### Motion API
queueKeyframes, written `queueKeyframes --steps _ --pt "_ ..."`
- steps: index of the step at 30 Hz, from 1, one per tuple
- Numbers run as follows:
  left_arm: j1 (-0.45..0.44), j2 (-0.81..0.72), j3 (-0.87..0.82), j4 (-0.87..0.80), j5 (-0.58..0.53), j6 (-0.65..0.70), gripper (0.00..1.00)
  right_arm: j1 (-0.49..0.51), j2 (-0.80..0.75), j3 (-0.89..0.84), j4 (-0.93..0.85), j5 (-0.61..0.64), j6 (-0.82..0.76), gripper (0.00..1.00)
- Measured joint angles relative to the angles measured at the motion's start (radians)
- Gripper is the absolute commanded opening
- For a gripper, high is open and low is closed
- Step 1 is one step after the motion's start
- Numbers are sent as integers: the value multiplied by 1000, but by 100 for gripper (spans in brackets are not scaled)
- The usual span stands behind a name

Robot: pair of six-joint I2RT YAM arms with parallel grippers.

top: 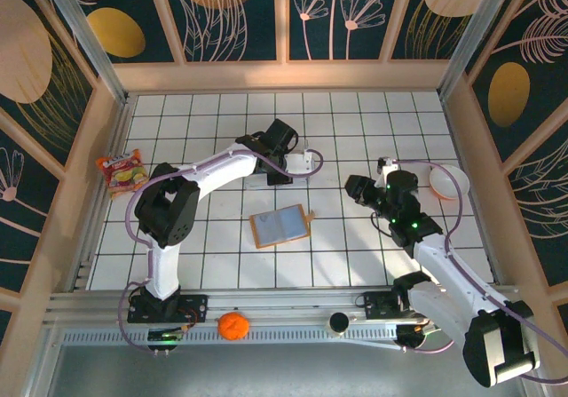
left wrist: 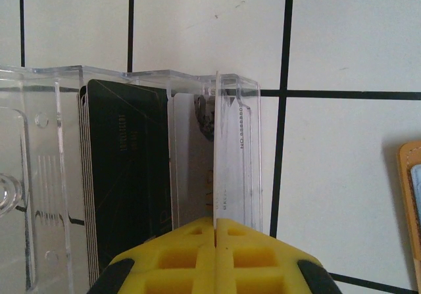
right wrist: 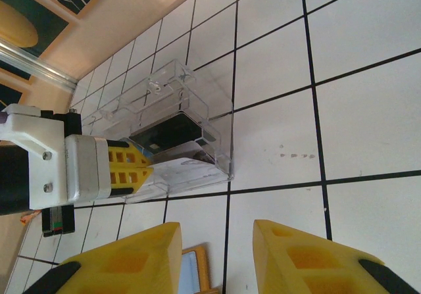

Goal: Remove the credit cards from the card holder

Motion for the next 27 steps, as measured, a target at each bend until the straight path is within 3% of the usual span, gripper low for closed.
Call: queueKeyframes --steps 2,7,15,20,27 --pt "-1 0 0 0 -3 0 10 -2 0 0 0 -3 1 34" --pt "-4 0 -1 11 -30 -11 19 -2 0 0 0 -16 4 34" --pt "-4 -8 -2 62 -58 -65 22 -2 0 0 1 -27 12 35" --pt "-4 -104 -60 193 -87 -153 28 -2 2 -14 15 -51 17 37" --pt "10 -416 -280 527 -79 -389 61 48 29 -39 31 -68 21 38"
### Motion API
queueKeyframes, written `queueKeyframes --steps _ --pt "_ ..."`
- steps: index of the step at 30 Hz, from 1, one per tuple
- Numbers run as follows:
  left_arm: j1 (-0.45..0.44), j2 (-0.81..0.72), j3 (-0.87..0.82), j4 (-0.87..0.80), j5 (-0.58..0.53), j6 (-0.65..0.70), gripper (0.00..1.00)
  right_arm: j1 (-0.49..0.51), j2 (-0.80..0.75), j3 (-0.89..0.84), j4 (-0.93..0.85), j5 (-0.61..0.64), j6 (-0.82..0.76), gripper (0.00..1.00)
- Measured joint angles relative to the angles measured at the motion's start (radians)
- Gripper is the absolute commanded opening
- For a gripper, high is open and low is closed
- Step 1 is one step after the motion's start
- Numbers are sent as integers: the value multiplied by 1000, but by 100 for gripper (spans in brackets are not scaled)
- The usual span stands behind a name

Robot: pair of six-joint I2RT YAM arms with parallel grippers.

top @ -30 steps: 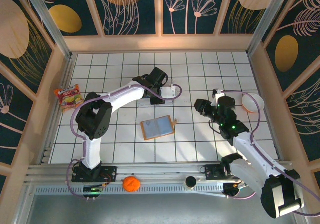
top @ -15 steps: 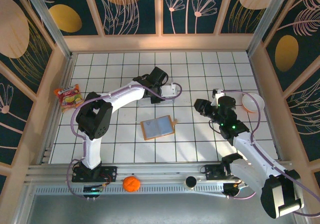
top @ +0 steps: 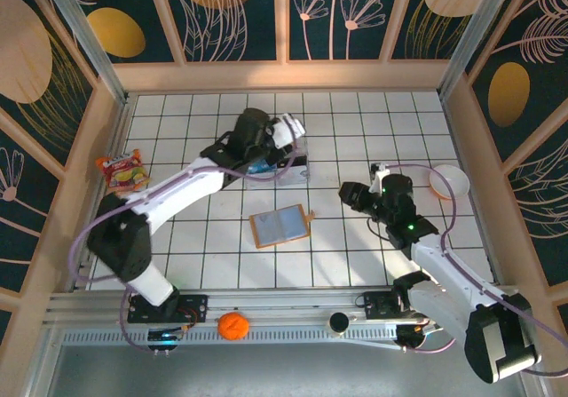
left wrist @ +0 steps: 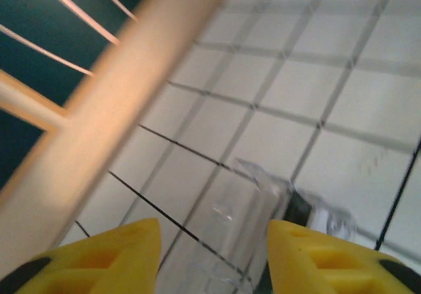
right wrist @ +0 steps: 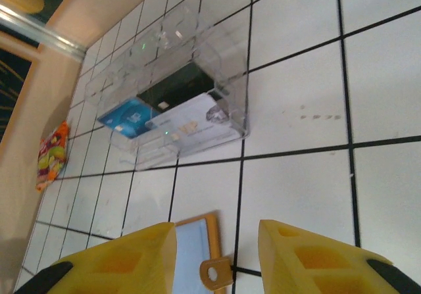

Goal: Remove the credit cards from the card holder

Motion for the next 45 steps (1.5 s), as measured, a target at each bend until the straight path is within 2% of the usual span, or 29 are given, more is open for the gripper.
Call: queueKeyframes --steps 1,3,4,9,14,22,26,32,36,45 --pt "4 -44 -35 55 -1 -48 66 17 4 0 5 0 -1 38" --pt "8 -119 -105 159 -10 -149 90 52 13 0 8 2 -3 39" --pt "10 -158 -151 217 -25 -204 99 74 21 1 8 5 -4 39" --pt "16 -301 -366 375 -107 -471 99 201 71 30 8 43 -25 40" --pt "30 -432 -513 385 -154 -709 99 330 162 80 23 77 -37 41" --pt "31 -645 -717 334 -181 -944 99 534 375 211 23 159 -87 41" --pt "31 -768 -845 285 -204 -1024 97 617 507 295 19 197 -112 41" --pt "31 -877 -886 182 -259 -1113 96 699 703 432 -32 237 -155 41" --pt "31 -866 -885 132 -262 -1143 90 722 786 496 -79 272 -172 40" --pt "31 -784 -881 65 -258 -1155 90 734 864 584 -197 391 -230 40"
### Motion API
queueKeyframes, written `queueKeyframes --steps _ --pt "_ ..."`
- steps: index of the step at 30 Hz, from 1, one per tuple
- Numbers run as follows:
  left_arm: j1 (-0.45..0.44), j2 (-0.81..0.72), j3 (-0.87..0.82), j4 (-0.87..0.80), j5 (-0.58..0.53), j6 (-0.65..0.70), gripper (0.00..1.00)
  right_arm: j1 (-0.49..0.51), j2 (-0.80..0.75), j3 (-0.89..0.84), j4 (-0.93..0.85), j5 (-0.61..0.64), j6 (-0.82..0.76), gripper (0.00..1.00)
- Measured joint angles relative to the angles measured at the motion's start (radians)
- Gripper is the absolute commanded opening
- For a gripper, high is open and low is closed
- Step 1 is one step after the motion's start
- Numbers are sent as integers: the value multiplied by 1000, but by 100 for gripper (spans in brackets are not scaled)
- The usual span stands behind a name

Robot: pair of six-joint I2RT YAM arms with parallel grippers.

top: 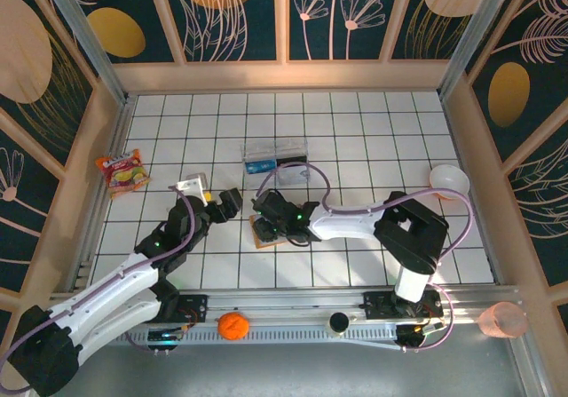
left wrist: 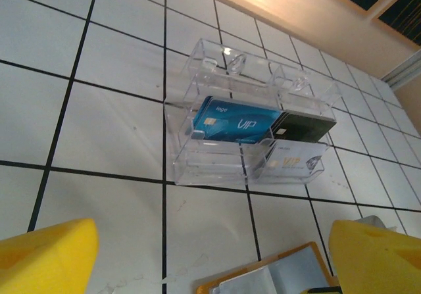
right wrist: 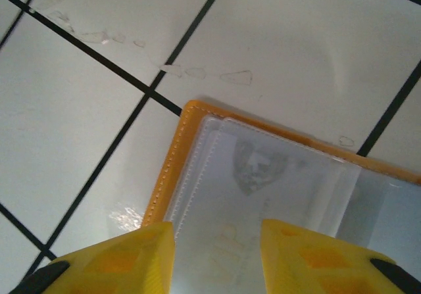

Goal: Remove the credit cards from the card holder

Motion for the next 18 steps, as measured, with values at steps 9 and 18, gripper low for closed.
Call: queueKeyframes --steps 9,18 --pt "0 22 3 -2 23 0 86 40 55 32 -43 63 -7 28" --pt "0 58 6 -2 100 -6 61 47 42 11 -14 97 18 2"
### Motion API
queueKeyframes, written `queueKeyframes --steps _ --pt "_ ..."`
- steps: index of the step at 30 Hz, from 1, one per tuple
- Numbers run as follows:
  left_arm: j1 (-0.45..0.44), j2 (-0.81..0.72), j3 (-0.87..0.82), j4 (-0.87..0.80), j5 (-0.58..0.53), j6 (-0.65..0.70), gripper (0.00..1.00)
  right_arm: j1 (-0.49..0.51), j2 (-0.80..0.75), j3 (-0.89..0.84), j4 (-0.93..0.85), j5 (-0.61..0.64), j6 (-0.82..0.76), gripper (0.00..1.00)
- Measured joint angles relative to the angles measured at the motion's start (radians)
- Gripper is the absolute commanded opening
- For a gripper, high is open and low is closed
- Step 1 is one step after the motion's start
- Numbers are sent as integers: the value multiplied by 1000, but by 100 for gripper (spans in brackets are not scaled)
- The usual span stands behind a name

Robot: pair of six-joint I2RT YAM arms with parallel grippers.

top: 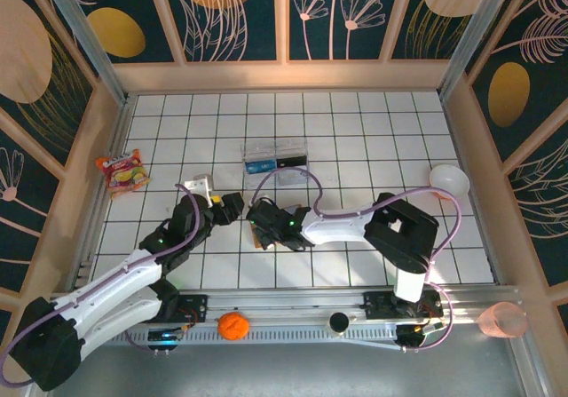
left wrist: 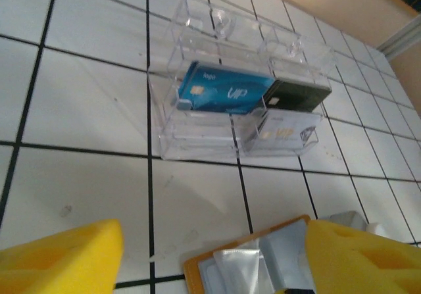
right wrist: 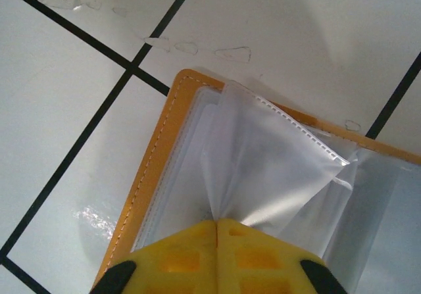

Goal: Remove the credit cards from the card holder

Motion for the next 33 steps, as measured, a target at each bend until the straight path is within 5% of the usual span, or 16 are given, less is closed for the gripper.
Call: queueKeyframes --steps 13,20,26,33 --pt "-1 214 10 51 166 -38 9 -33 -148 -195 224 -117 72 0" --pt "-53 327 40 54 200 -39 1 -39 -164 -229 283 -135 100 1" --pt "-113 460 84 60 243 -41 0 -47 -237 -296 330 -120 132 31" --pt "-155 542 146 63 300 -44 3 -74 -438 -381 338 -39 159 34"
